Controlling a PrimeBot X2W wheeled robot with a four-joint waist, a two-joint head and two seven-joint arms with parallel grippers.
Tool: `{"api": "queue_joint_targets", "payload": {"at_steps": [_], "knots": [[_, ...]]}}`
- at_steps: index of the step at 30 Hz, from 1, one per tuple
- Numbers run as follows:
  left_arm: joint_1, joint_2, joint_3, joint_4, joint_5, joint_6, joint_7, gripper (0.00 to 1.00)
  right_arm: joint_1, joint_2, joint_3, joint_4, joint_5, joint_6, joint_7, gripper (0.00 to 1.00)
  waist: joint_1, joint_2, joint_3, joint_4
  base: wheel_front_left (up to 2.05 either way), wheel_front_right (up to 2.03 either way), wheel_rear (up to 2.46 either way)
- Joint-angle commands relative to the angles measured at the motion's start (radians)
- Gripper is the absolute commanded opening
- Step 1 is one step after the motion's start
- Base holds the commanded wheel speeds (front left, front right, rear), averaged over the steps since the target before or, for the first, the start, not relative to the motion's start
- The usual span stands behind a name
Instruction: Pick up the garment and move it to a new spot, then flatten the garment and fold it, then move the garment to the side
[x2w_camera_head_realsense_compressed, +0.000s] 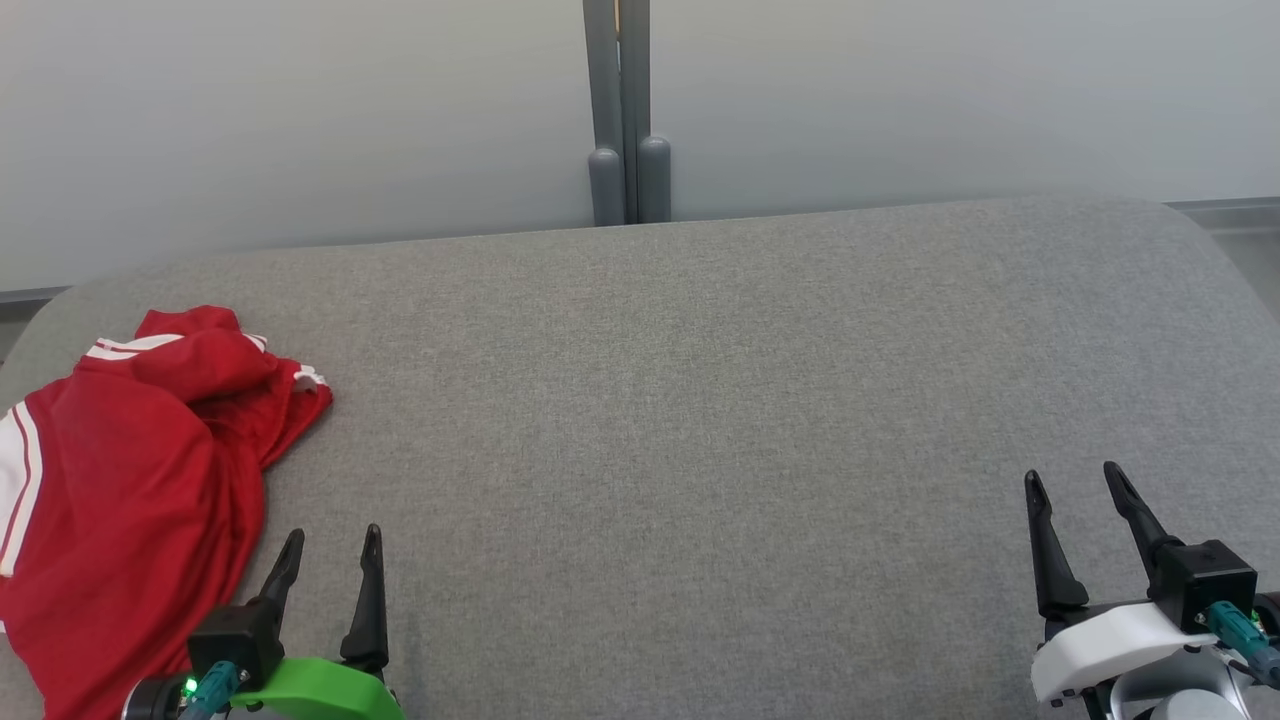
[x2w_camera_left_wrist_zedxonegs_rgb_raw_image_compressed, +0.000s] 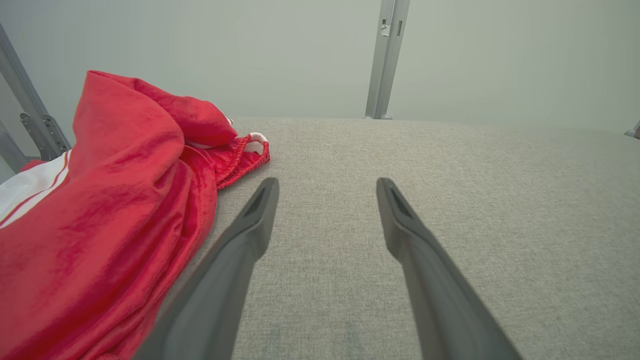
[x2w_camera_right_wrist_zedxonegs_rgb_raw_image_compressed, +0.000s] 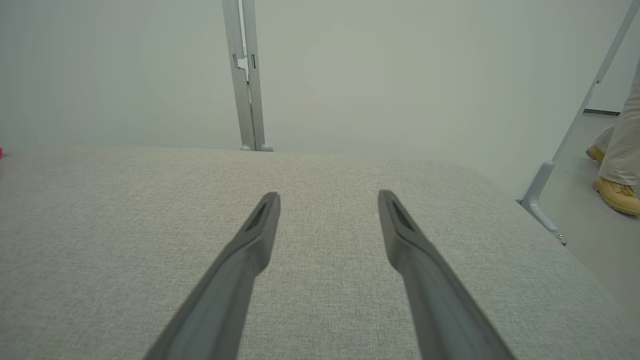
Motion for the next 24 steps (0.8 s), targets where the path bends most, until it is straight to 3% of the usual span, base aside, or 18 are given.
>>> {"api": "queue_joint_targets", "payload": {"at_steps": [1, 24], "knots": [[-0.007, 0.003, 0.004, 0.001, -0.004, -0.003, -0.003, 1.0, 0.0, -0.005, 0.001, 0.003, 0.004, 0.0, -0.005, 1.0, 0.0, 0.0, 0.0, -0.001, 0.0, 0.0, 0.0], [-0.023, 0.014, 0.01, -0.005, -0.001, -0.003, -0.003, 1.0, -0.01, 0.004, 0.008, 0.006, 0.002, 0.0, -0.005, 1.0, 0.0, 0.0, 0.01, 0.014, 0.0, 0.0, 0.0]]}}
